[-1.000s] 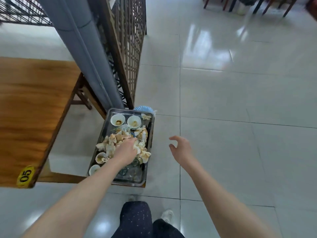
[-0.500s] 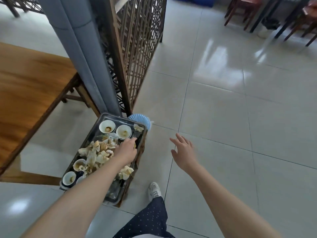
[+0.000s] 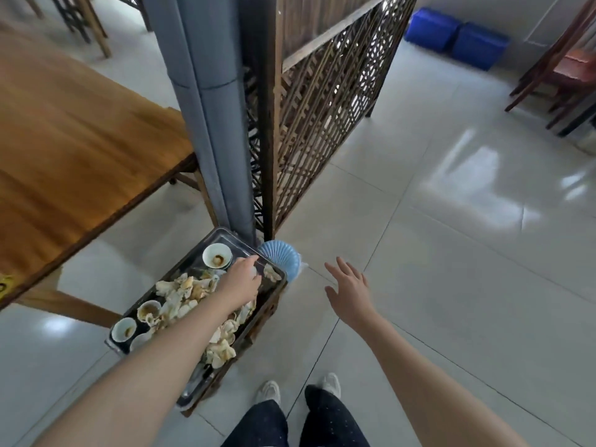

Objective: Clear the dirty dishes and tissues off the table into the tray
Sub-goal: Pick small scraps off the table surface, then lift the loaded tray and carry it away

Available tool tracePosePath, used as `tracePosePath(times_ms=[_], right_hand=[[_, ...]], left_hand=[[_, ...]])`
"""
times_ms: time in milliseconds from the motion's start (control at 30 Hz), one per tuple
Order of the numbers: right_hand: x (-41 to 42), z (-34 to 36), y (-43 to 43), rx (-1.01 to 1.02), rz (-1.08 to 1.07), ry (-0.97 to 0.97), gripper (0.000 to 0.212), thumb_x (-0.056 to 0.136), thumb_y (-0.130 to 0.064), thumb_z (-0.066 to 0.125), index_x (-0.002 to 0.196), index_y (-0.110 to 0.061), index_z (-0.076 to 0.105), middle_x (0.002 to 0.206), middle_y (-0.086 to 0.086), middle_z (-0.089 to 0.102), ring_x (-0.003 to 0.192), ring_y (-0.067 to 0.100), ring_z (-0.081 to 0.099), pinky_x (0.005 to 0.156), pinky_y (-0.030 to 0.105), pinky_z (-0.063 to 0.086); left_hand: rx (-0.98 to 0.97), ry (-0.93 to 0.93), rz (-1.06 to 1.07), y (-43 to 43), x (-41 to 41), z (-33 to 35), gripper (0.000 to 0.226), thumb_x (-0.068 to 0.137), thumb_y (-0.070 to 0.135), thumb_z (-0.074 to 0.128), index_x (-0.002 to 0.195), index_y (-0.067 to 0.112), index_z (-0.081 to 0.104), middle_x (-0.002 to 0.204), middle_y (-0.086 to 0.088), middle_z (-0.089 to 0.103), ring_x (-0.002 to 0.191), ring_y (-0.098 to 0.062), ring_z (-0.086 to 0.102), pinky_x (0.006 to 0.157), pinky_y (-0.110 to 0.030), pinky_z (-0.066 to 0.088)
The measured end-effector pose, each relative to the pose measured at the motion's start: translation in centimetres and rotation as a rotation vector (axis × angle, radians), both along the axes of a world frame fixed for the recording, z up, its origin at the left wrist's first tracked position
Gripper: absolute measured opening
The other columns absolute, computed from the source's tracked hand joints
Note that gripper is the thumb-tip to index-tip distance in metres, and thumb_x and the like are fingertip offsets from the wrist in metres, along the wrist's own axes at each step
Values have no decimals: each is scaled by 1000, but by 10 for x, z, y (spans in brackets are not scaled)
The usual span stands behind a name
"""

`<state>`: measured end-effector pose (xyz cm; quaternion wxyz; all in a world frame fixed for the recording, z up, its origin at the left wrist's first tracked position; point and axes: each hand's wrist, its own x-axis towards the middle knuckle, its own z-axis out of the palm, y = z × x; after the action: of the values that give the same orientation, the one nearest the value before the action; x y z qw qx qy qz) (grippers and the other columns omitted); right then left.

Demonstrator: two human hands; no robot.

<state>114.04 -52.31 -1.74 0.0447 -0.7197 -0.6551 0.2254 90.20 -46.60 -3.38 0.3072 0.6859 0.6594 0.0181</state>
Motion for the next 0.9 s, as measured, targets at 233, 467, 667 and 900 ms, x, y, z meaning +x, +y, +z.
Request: tracePosePath(times_ms=[233, 467, 667, 900], right_hand=[[-19, -11, 62, -34, 265, 119, 59, 94, -17, 51, 149, -23, 28, 154, 2, 29, 141, 24, 25, 115, 40, 20], [2, -23, 122, -91, 580, 84, 68, 93, -22, 53, 151, -24, 18, 155, 2, 25, 141, 26, 23, 114, 39, 18], [-23, -43, 151, -156, 671, 127, 66, 90, -21, 55, 149, -26, 24, 152, 1, 32, 137, 26, 29, 112, 39, 22], [-95, -79, 164, -222, 781, 190, 66, 89, -15, 58, 148, -25, 28, 149, 2, 37, 136, 24, 34, 110, 39, 27]], left_hand=[[-29, -65, 406, -32, -32, -17, 60, 95, 28, 56, 147, 21, 29, 143, -3, 47, 100, -20, 63, 62, -25, 50], [-34, -220, 902, -90, -19, -33, 83, 90, 29, 64, 153, 20, 11, 156, -6, 28, 140, -26, 33, 113, -47, 32], [-60, -109, 1172, -127, -28, -31, 76, 90, 34, 60, 151, 25, 16, 143, -15, 38, 128, -36, 43, 103, -48, 38], [-114, -91, 1234, -152, -75, -57, 67, 97, 37, 50, 153, 32, 14, 149, -12, 29, 132, -35, 39, 107, -49, 31]])
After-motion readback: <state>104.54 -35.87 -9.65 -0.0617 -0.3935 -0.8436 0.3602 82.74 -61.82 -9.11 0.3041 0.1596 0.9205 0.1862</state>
